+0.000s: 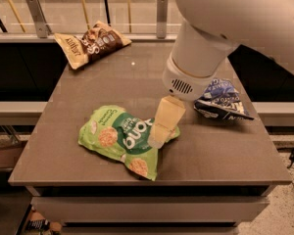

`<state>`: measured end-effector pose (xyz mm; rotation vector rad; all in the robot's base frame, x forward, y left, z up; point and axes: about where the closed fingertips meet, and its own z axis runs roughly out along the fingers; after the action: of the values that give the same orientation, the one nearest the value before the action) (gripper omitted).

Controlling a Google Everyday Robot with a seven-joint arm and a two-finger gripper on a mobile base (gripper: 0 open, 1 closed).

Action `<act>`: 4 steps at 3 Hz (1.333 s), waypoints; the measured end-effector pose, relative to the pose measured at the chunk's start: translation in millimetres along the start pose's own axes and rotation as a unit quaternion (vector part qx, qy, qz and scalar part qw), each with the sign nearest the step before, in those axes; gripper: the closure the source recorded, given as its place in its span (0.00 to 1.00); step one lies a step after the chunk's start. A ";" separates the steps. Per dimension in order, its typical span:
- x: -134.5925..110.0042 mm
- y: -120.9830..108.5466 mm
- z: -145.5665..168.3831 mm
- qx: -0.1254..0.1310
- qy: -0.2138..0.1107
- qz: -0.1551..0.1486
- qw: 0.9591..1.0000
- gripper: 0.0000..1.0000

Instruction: Move green rice chip bag near brown chip bag

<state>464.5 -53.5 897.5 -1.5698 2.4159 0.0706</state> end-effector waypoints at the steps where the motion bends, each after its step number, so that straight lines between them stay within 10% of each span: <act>1: -3.4 -1.5 14.4 -0.033 -0.072 0.014 0.997 0.00; 2: -13.5 5.8 24.3 -0.066 -0.113 0.015 0.991 0.00; 4: -36.6 28.4 52.4 -0.044 -0.066 0.027 0.996 0.00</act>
Offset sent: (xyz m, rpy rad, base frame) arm 0.0059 0.0332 -0.0311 0.3710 0.0645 0.0431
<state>462.7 0.4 852.9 -1.4853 2.3819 0.2860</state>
